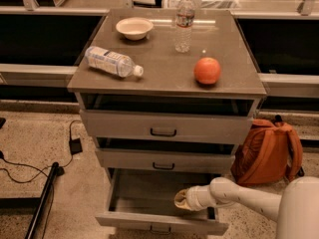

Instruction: Open bottom drawer

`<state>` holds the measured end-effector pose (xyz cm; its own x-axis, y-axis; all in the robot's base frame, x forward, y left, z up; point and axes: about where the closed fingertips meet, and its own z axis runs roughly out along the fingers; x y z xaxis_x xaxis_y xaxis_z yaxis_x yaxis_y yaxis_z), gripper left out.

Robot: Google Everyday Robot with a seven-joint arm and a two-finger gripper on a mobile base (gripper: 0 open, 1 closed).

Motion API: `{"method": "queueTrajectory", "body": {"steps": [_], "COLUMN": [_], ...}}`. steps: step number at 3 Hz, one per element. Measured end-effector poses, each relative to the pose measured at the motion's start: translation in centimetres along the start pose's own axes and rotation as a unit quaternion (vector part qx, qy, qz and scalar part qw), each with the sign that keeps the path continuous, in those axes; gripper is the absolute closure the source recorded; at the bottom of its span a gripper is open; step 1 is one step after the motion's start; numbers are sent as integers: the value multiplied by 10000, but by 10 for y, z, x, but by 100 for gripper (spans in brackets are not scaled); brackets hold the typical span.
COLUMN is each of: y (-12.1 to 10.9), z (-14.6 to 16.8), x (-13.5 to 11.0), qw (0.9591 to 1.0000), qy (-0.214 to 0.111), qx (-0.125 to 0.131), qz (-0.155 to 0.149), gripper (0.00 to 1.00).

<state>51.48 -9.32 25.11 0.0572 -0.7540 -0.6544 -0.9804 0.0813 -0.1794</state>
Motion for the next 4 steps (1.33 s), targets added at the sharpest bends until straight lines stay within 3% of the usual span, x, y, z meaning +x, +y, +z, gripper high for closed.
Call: {"method": "queueTrajectory", "body": {"steps": [1, 2, 4], "y": [-12, -12, 28], "z": [27, 55, 83], "x": [28, 50, 42], "qw": [9996, 9987, 9961], "qy": [96, 121, 54], "qx": [98, -31, -771], "qz": [249, 498, 422], "gripper": [100, 100, 100]}}
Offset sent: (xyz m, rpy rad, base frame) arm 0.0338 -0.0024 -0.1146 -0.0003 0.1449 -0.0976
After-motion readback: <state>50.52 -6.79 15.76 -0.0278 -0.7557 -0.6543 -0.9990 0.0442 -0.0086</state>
